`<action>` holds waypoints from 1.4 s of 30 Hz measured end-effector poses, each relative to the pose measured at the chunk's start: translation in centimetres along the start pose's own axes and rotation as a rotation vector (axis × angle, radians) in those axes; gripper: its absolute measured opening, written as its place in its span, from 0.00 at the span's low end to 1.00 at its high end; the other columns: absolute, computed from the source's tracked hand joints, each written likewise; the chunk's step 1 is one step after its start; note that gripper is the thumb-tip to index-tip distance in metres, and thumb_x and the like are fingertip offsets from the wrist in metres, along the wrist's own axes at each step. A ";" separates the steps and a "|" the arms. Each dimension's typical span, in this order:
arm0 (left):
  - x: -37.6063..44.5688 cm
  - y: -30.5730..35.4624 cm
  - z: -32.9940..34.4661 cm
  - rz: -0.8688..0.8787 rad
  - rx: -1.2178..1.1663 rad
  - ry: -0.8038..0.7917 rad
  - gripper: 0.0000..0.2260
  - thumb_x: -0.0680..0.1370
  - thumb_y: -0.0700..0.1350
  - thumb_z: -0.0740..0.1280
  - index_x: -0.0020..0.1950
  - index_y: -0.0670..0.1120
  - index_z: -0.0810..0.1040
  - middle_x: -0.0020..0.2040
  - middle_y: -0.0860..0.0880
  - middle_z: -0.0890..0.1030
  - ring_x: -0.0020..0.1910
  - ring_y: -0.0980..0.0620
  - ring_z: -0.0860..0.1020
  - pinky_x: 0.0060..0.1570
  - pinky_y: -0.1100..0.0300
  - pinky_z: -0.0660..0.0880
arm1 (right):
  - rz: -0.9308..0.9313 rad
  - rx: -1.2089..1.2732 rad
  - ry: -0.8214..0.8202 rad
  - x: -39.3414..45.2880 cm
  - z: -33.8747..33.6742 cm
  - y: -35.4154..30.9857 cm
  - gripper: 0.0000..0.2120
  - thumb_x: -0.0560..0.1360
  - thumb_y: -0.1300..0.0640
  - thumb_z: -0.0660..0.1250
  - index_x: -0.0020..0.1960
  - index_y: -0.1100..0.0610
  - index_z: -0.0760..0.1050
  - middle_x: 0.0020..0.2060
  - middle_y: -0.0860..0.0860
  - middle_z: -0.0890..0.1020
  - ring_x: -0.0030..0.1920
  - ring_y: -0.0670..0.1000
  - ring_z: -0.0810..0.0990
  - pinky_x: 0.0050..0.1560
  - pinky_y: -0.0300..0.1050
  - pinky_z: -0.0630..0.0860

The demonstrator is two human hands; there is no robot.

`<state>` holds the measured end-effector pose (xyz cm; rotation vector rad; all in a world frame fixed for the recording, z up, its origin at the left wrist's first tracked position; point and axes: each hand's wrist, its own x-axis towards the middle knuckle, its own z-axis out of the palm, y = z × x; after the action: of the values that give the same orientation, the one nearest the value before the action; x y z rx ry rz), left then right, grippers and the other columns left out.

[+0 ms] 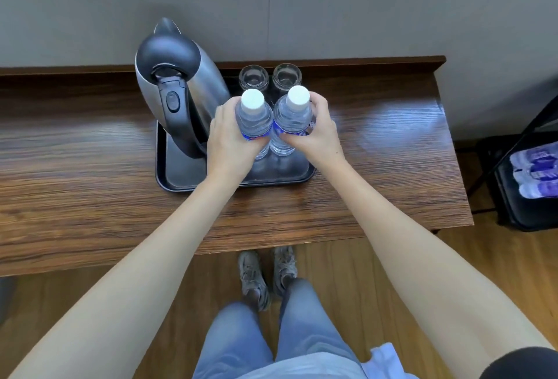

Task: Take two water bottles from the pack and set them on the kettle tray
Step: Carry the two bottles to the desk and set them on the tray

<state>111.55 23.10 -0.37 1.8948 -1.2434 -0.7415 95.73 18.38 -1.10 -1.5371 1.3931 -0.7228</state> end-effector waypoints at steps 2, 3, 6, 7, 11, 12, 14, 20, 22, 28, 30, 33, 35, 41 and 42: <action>-0.2 0.1 0.5 -0.017 0.037 0.042 0.29 0.64 0.52 0.74 0.62 0.49 0.71 0.58 0.48 0.74 0.61 0.49 0.70 0.55 0.56 0.69 | -0.030 -0.023 -0.036 0.2 -0.2 -0.1 0.36 0.65 0.57 0.76 0.68 0.52 0.63 0.57 0.41 0.74 0.58 0.43 0.74 0.61 0.51 0.75; -0.3 0.0 0.7 -0.023 0.026 0.045 0.28 0.64 0.52 0.74 0.61 0.50 0.71 0.58 0.49 0.74 0.61 0.50 0.70 0.55 0.56 0.70 | -0.048 -0.040 -0.024 0.2 0.0 -0.1 0.36 0.65 0.56 0.77 0.68 0.52 0.64 0.59 0.44 0.74 0.59 0.44 0.74 0.60 0.51 0.75; -0.6 -0.5 0.6 -0.004 -0.100 -0.016 0.28 0.66 0.48 0.75 0.64 0.52 0.69 0.59 0.56 0.71 0.63 0.54 0.71 0.58 0.59 0.69 | -0.055 -0.100 0.073 -0.1 0.7 -0.2 0.36 0.63 0.53 0.78 0.67 0.52 0.66 0.63 0.50 0.72 0.57 0.42 0.71 0.58 0.47 0.73; -0.7 -0.6 0.4 -0.013 -0.141 -0.045 0.28 0.68 0.47 0.75 0.65 0.54 0.67 0.59 0.58 0.71 0.62 0.55 0.72 0.58 0.60 0.69 | -0.056 -0.099 0.095 -0.1 0.9 -0.2 0.36 0.63 0.52 0.78 0.67 0.52 0.66 0.63 0.50 0.73 0.57 0.43 0.72 0.57 0.47 0.73; -0.8 -1.0 0.1 -0.073 -0.136 -0.070 0.28 0.68 0.48 0.75 0.64 0.57 0.67 0.59 0.58 0.76 0.58 0.54 0.75 0.57 0.55 0.72 | -0.022 -0.002 0.030 0.0 0.4 0.1 0.35 0.65 0.55 0.77 0.67 0.50 0.64 0.60 0.43 0.75 0.59 0.45 0.74 0.61 0.54 0.75; -0.7 -0.9 0.2 -0.080 -0.108 -0.045 0.28 0.67 0.49 0.75 0.63 0.56 0.67 0.59 0.56 0.77 0.59 0.52 0.75 0.57 0.52 0.73 | -0.020 0.006 -0.001 0.0 0.2 0.1 0.35 0.65 0.56 0.76 0.68 0.50 0.64 0.59 0.42 0.75 0.60 0.44 0.74 0.62 0.54 0.75; -0.6 -0.4 0.4 -0.095 -0.041 0.012 0.27 0.65 0.51 0.74 0.60 0.53 0.69 0.58 0.54 0.77 0.59 0.49 0.75 0.56 0.48 0.74 | -0.035 0.004 -0.018 0.0 0.2 0.0 0.37 0.65 0.57 0.76 0.69 0.50 0.63 0.61 0.43 0.74 0.61 0.45 0.74 0.62 0.54 0.75; -1.1 -1.3 0.7 -0.094 -0.125 -0.047 0.33 0.66 0.49 0.74 0.68 0.54 0.65 0.65 0.56 0.74 0.65 0.52 0.73 0.62 0.48 0.72 | -0.005 -0.101 0.149 -0.7 1.9 -0.1 0.37 0.64 0.48 0.77 0.68 0.50 0.63 0.65 0.48 0.73 0.61 0.50 0.75 0.59 0.53 0.75; -1.3 -1.7 0.1 -0.092 -0.152 -0.114 0.32 0.68 0.49 0.73 0.68 0.59 0.64 0.63 0.60 0.74 0.63 0.54 0.74 0.63 0.49 0.73 | -0.003 -0.066 0.146 -0.8 1.8 0.0 0.35 0.65 0.50 0.77 0.67 0.50 0.65 0.63 0.46 0.75 0.59 0.49 0.76 0.59 0.55 0.75; -1.1 -1.2 -0.6 -0.089 -0.116 -0.111 0.29 0.68 0.50 0.74 0.65 0.59 0.67 0.58 0.59 0.76 0.59 0.53 0.75 0.60 0.48 0.74 | -0.008 -0.075 -0.045 -0.5 0.0 -0.3 0.39 0.66 0.52 0.75 0.72 0.48 0.59 0.63 0.46 0.76 0.62 0.50 0.76 0.62 0.56 0.74; -1.0 -1.1 -0.5 -0.104 -0.100 -0.121 0.30 0.67 0.49 0.74 0.65 0.59 0.66 0.57 0.60 0.76 0.59 0.53 0.75 0.59 0.49 0.74 | 0.008 -0.105 -0.019 -0.7 0.5 -0.5 0.43 0.64 0.49 0.75 0.73 0.46 0.57 0.67 0.46 0.73 0.65 0.51 0.74 0.62 0.55 0.73; -1.0 -0.8 -0.3 -0.118 -0.093 -0.117 0.31 0.67 0.49 0.75 0.66 0.56 0.65 0.57 0.59 0.75 0.58 0.50 0.75 0.57 0.51 0.73 | 0.005 -0.140 0.071 -0.9 1.3 -0.6 0.42 0.63 0.47 0.77 0.71 0.50 0.60 0.67 0.48 0.71 0.64 0.52 0.74 0.60 0.55 0.74; -1.0 -0.8 -0.3 -0.126 -0.091 -0.112 0.30 0.67 0.49 0.75 0.65 0.54 0.66 0.56 0.57 0.76 0.57 0.49 0.76 0.56 0.51 0.73 | 0.004 -0.099 0.083 -1.0 1.3 -0.3 0.38 0.64 0.49 0.78 0.68 0.51 0.63 0.63 0.47 0.74 0.61 0.50 0.75 0.60 0.55 0.75; 0.7 -1.4 -2.0 -0.092 -0.116 -0.281 0.28 0.67 0.40 0.77 0.64 0.48 0.70 0.55 0.53 0.78 0.55 0.54 0.75 0.57 0.56 0.73 | 0.005 -0.039 -0.162 -0.8 -1.1 -0.3 0.36 0.64 0.57 0.76 0.68 0.46 0.64 0.58 0.42 0.76 0.59 0.47 0.75 0.62 0.53 0.74; 1.0 -1.6 -2.1 -0.069 -0.103 -0.305 0.29 0.66 0.39 0.77 0.64 0.47 0.71 0.56 0.51 0.78 0.55 0.54 0.75 0.59 0.53 0.73 | -0.010 -0.051 -0.178 -0.8 -1.1 -0.5 0.36 0.65 0.57 0.76 0.68 0.47 0.64 0.59 0.43 0.76 0.59 0.46 0.75 0.61 0.50 0.73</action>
<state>114.39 23.10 -0.54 1.7936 -1.2990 -1.1423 94.81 18.86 -0.02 -1.6080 1.2811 -0.5455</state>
